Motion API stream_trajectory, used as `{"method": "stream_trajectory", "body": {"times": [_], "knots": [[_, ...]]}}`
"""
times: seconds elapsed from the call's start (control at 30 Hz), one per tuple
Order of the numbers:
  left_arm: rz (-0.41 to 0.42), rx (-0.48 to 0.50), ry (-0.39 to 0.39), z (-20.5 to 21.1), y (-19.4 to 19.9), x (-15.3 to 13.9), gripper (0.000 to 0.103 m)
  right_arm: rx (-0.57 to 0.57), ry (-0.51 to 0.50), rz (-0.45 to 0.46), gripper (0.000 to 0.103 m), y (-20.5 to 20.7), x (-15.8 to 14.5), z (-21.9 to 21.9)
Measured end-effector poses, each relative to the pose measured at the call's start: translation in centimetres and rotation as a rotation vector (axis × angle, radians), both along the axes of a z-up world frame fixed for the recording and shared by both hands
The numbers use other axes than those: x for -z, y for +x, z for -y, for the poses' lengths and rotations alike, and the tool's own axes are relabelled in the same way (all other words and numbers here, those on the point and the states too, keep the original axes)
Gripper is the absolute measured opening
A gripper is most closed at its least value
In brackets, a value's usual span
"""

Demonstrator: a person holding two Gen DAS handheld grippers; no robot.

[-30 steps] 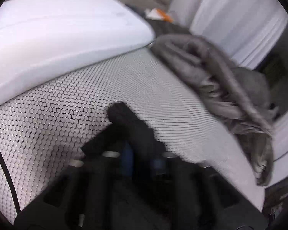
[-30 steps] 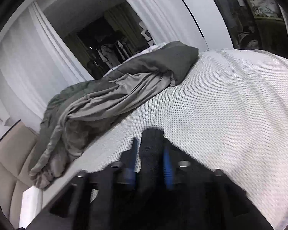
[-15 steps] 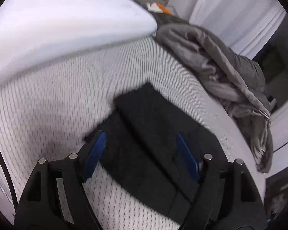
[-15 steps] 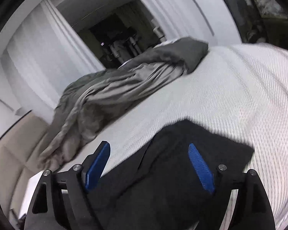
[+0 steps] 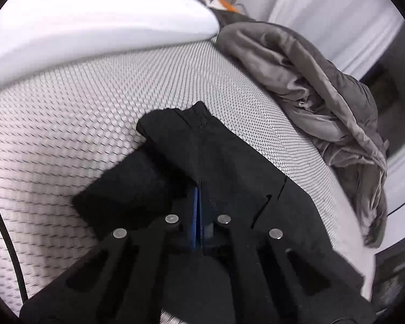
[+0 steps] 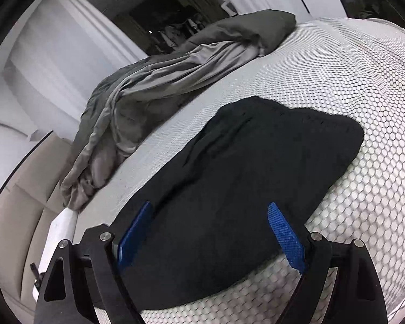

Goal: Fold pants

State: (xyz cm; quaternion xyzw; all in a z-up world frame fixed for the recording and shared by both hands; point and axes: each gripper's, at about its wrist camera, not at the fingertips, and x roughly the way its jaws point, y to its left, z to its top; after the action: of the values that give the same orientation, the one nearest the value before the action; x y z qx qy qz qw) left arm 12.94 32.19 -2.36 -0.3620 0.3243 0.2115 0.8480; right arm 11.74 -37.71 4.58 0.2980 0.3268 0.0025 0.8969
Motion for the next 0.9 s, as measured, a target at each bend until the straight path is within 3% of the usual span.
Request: {"method": "stream_trajectory", "body": {"times": [0.1, 0.2, 0.27, 0.33, 0.37, 0.47, 0.5, 0.57, 0.67, 0.73, 0.8, 0.83, 0.9], "knots": [[0.002, 0.004, 0.030, 0.4, -3.4, -1.5, 0.000, 0.022, 0.020, 0.025, 0.089, 0.0, -0.4, 1.1], [-0.054, -0.001, 0.060, 0.2, -6.0, -1.3, 0.000, 0.036, 0.018, 0.038, 0.089, -0.3, -0.9, 1.8], [-0.118, 0.002, 0.036, -0.5, -6.2, 0.0, 0.000, 0.033, 0.004, 0.033, 0.089, -0.5, -1.0, 1.8], [-0.120, -0.021, -0.033, -1.3, -6.8, 0.7, 0.005, 0.021, -0.003, 0.023, 0.089, -0.7, -0.9, 1.7], [-0.100, -0.025, -0.054, -1.4, -7.4, 0.5, 0.012, 0.015, -0.007, 0.019, 0.089, -0.9, -0.8, 1.6], [-0.068, -0.006, -0.099, -1.0, -8.8, -0.1, 0.050, 0.014, -0.010, 0.015, 0.089, -1.7, -0.8, 1.8], [-0.052, -0.004, -0.118, -0.8, -9.3, -0.2, 0.056, 0.010, -0.007, 0.012, 0.089, -2.0, -0.9, 2.0], [-0.054, 0.026, -0.155, -0.2, -9.2, 0.2, 0.058, -0.001, -0.002, -0.005, 0.089, -2.5, -0.9, 2.6], [-0.058, 0.060, -0.236, 0.3, -7.9, 2.5, 0.058, -0.015, 0.002, -0.039, 0.089, -2.7, -0.4, 3.6], [-0.039, 0.022, -0.222, 0.2, -7.4, 3.0, 0.051, -0.026, 0.017, -0.065, 0.089, -2.6, 0.2, 4.2], [-0.030, 0.003, -0.205, 0.2, -6.7, 3.2, 0.012, -0.019, 0.040, -0.105, 0.089, -2.5, 1.0, 4.8], [-0.017, -0.001, -0.213, 0.0, -6.6, 3.1, 0.004, -0.019, 0.062, -0.126, 0.089, -2.4, 1.5, 5.2], [0.033, -0.012, -0.222, -0.5, -7.4, 2.4, 0.001, -0.031, 0.096, -0.154, 0.089, -2.2, 2.3, 5.7]]}}
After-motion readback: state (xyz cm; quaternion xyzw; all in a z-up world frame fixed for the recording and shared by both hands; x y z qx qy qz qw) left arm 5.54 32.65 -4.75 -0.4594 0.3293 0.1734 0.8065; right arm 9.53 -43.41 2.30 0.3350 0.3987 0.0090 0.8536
